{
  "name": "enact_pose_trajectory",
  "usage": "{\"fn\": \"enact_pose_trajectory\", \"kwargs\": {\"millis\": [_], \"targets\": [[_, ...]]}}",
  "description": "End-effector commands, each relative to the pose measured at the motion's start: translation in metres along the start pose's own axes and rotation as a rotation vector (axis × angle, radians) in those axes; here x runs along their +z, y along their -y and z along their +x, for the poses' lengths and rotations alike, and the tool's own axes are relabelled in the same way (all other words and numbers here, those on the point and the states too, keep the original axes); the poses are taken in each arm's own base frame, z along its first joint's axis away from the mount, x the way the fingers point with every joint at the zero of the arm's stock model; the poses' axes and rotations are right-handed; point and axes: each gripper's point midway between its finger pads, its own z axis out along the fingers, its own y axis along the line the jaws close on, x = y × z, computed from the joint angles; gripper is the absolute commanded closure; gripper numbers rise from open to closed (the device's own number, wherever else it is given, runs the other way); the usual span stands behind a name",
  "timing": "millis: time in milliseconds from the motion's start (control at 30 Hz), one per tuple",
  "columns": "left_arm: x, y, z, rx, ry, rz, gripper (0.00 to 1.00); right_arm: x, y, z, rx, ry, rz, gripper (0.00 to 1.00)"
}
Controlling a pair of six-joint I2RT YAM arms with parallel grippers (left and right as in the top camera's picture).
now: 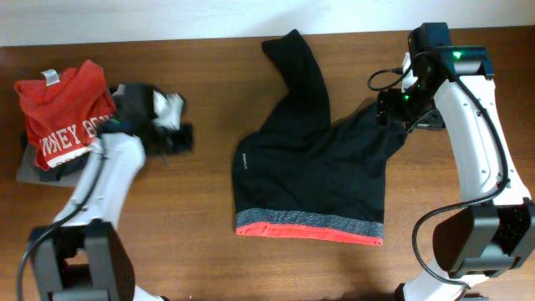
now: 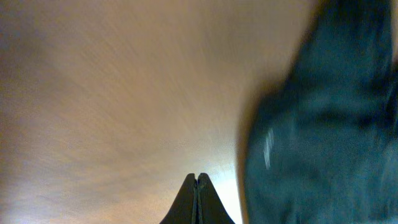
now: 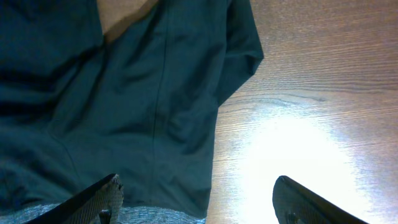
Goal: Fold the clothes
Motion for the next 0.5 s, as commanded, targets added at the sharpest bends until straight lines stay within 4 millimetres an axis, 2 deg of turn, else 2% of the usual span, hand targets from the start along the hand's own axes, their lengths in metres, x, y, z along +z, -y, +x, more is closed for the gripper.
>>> {"fn": "enact_pose_trajectory", "kwargs": {"millis": [0, 33, 100, 167, 200, 233, 300, 400, 467], "targets": [[-0.036, -0.019, -0.044, -0.068, 0.114, -0.071, 0.99, -0.013, 0.009, -0.003, 0.014, 0.035, 0.032, 0.18], [-0.038, -0.015, -0.044, -0.073, 0.105, -0.051, 0.99, -0.013, 0.009, -0.003, 0.014, 0.035, 0.032, 0.18], [-0.037, 0.001, -0.028, -0.084, 0.036, 0.020, 0.96, -0.013, 0.009, -0.003, 0.014, 0.035, 0.032, 0.18], [-0.030, 0.013, 0.000, -0.106, -0.082, 0.056, 0.71, -0.013, 0.009, -0.003, 0.014, 0.035, 0.032, 0.17], [-0.022, 0.021, 0.030, -0.118, -0.194, 0.057, 0.49, -0.013, 0.009, -0.003, 0.014, 0.037, 0.032, 0.16], [-0.018, 0.025, 0.043, -0.120, -0.243, 0.057, 0.41, -0.013, 0.009, -0.003, 0.014, 0.037, 0.032, 0.16], [-0.008, 0.032, 0.068, -0.116, -0.325, 0.058, 0.37, -0.013, 0.009, -0.005, 0.015, 0.042, 0.031, 0.15], [0.013, 0.044, 0.116, -0.081, -0.448, 0.060, 0.33, -0.013, 0.009, -0.005, 0.015, 0.043, 0.031, 0.15], [0.022, 0.047, 0.137, -0.067, -0.490, 0.062, 0.32, -0.013, 0.009, -0.005, 0.015, 0.043, 0.031, 0.15]]}}
